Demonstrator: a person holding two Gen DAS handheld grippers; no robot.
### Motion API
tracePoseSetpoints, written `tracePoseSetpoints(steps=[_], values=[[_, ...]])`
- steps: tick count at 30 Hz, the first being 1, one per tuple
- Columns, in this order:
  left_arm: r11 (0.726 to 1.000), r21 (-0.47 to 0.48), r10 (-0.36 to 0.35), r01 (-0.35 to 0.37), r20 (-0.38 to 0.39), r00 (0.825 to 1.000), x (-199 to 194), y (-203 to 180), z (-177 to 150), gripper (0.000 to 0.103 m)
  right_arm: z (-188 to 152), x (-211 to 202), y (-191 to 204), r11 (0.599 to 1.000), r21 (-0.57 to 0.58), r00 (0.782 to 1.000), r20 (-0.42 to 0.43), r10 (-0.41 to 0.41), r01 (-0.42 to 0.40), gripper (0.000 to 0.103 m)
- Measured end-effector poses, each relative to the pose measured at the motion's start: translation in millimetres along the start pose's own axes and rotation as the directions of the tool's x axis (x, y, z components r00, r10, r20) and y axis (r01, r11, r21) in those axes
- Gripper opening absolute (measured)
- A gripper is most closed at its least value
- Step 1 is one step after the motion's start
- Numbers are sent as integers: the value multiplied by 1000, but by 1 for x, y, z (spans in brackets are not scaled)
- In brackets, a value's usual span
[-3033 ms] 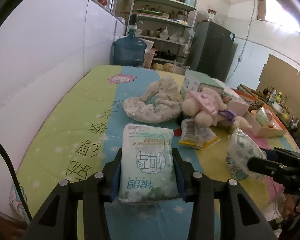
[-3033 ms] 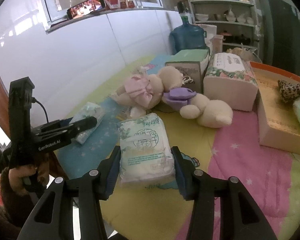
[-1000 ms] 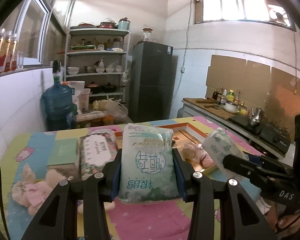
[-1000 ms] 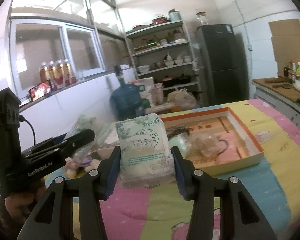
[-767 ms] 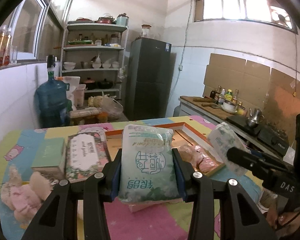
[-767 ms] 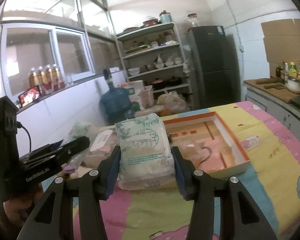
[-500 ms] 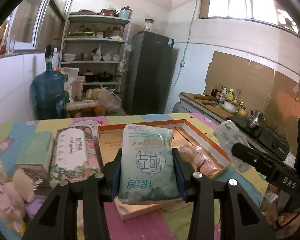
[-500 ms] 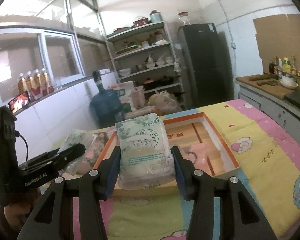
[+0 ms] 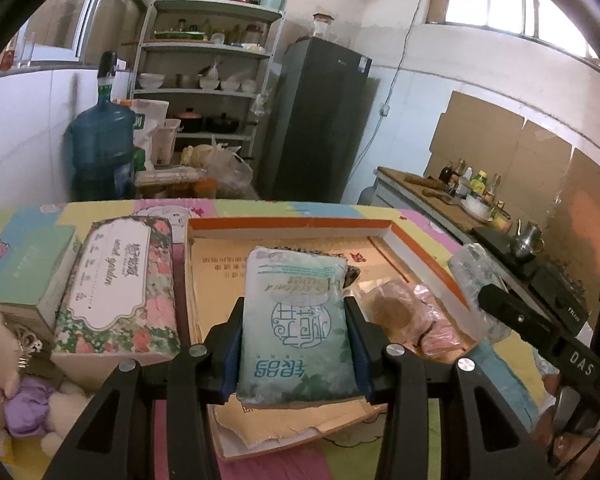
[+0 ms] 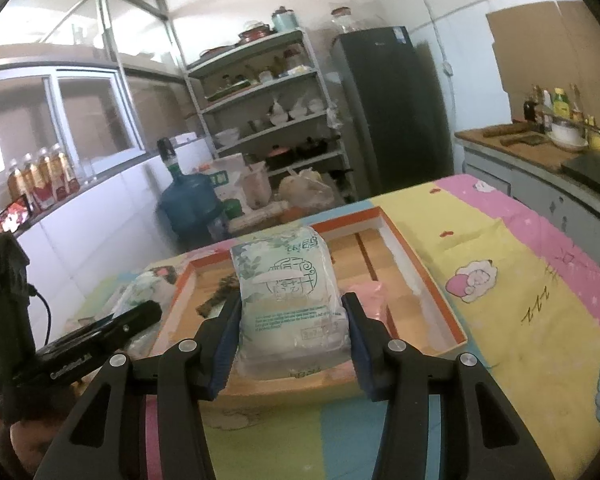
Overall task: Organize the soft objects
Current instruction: 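Lower both packs into the box and open both tools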
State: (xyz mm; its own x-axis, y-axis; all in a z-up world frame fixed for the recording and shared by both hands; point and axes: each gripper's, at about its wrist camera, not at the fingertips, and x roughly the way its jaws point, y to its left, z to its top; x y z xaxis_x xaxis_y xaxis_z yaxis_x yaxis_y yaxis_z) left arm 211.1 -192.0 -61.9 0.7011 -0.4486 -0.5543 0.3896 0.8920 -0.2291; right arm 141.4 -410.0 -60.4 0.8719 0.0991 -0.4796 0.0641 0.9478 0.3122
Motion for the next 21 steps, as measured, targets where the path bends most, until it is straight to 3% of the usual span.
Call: tracePoseSetpoints(steps=[21], values=[[999, 7, 36, -35, -116, 993, 38, -5, -10, 47, 0, 39, -35, 998, 46, 995, -88, -42, 46, 51]])
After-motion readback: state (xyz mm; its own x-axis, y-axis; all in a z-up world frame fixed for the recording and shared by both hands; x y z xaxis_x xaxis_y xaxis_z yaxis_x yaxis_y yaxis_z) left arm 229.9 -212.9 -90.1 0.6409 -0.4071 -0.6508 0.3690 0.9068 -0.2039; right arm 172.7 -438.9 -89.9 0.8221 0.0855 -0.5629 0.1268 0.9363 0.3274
